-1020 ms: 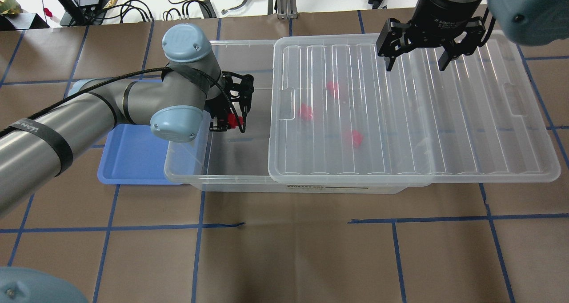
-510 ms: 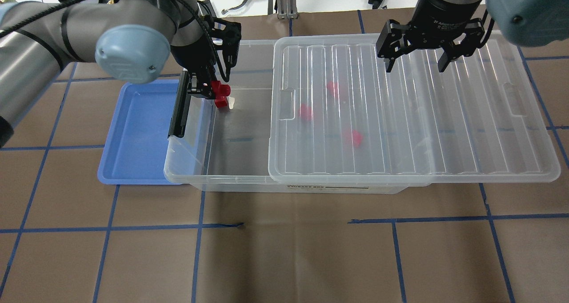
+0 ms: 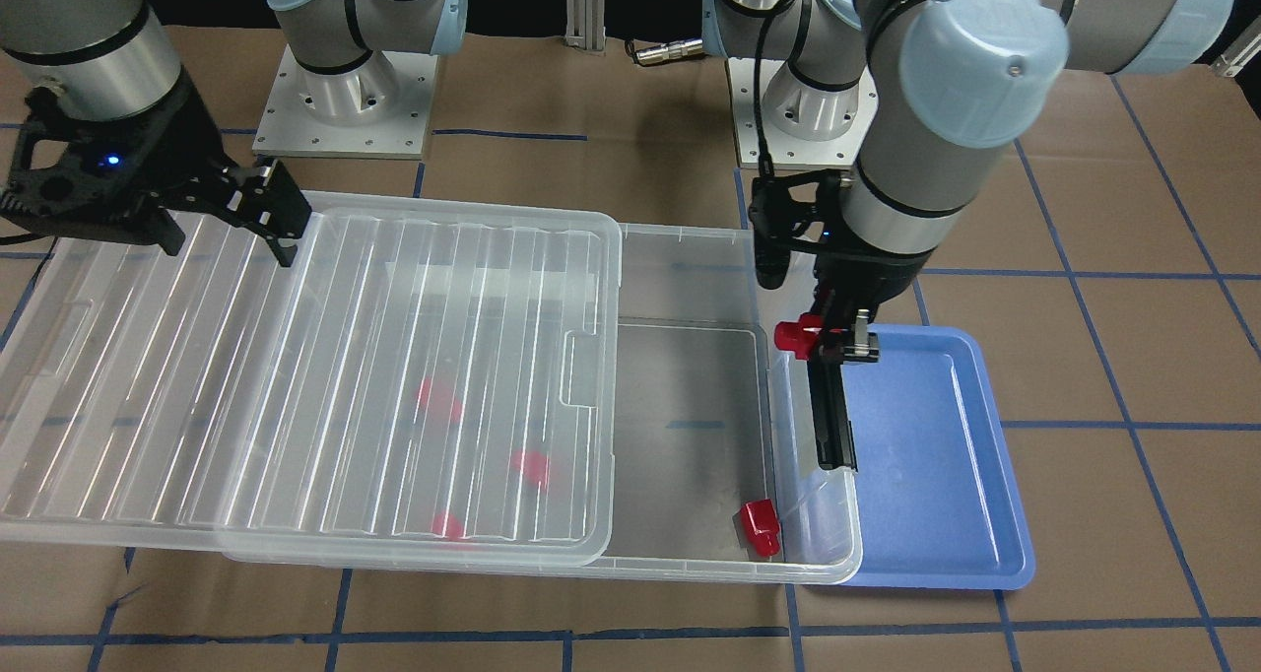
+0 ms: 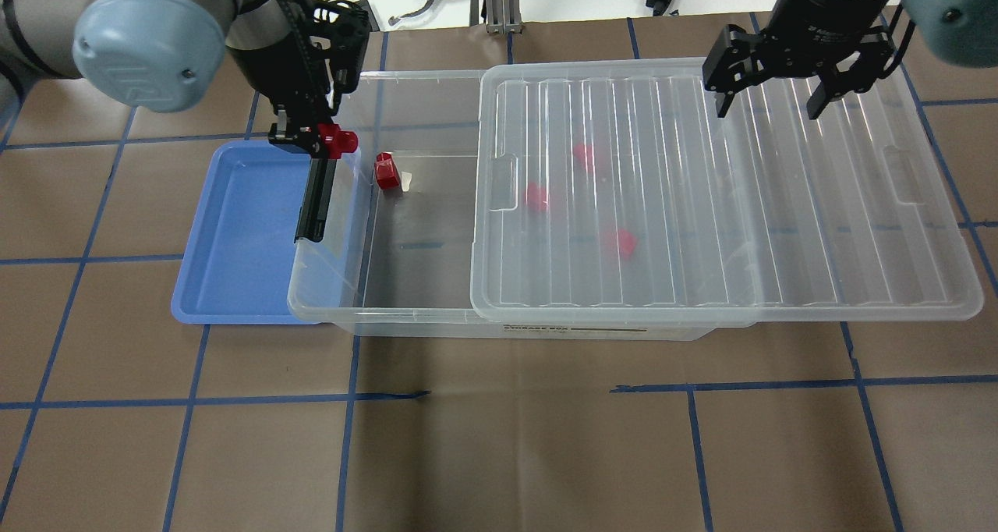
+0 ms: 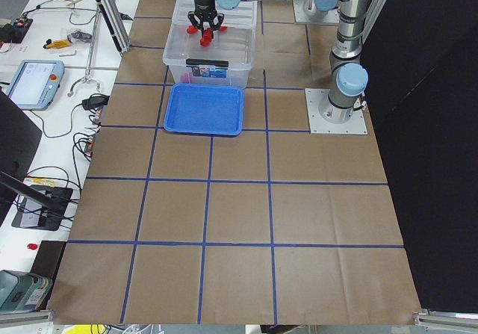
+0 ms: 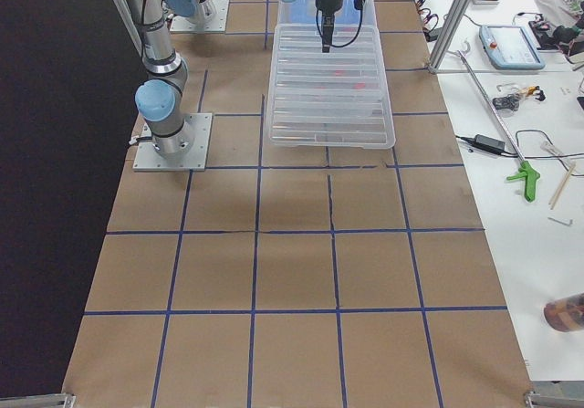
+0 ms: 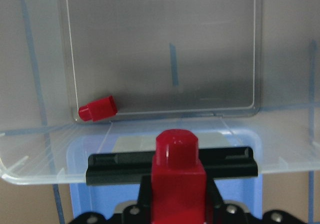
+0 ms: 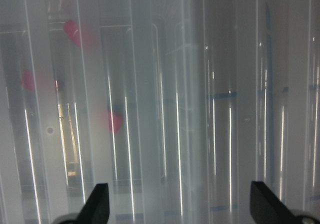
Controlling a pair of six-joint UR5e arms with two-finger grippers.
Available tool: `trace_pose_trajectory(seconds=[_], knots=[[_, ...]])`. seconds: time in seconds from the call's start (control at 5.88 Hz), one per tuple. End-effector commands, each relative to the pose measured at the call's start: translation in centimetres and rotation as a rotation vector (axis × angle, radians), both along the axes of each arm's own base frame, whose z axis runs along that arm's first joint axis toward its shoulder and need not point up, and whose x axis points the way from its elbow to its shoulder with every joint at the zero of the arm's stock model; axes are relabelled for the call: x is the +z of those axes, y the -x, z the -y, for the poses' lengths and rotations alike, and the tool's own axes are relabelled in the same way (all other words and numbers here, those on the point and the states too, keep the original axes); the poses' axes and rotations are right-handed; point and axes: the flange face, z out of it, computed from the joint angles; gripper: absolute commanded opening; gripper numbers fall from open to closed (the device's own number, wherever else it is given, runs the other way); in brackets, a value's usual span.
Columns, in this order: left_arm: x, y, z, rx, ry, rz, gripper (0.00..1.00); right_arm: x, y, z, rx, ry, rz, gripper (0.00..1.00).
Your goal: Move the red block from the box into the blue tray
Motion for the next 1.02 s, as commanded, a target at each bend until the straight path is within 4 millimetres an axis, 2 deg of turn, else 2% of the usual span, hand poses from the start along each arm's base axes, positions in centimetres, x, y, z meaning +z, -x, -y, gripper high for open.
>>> trace_pose_trajectory(seconds=[0.0, 0.17, 0.34, 0.51, 0.68, 0.85], knots=[[0.7, -9.6, 0.5, -0.028, -0.012, -0.005, 0.18, -0.3, 7.9, 0.7, -0.003, -0.005, -0.015, 1.00], [0.7, -11.3, 0.7, 0.000, -0.004, -0.002, 0.18, -0.9, 12.8, 0.9, -0.036, -0.018, -0.014, 1.00], [-0.6, -11.6, 1.2, 0.006, -0.019, -0.008, 0.18, -1.4, 17.4, 0.5, -0.073, -0.029, -0.012, 1.00], [-2.8, -11.8, 1.1, -0.001, -0.024, -0.008, 0.18, -3.4, 22.8, 0.9, -0.082, -0.044, -0.004, 1.00], [-6.6, -13.2, 0.5, -0.020, -0.007, -0.005, 0.18, -5.8, 28.0, 1.0, -0.067, -0.052, 0.001, 1.00], [-11.3, -14.5, -0.5, -0.011, 0.040, 0.006, 0.18, -7.5, 31.7, 1.1, -0.062, -0.047, -0.002, 1.00]])
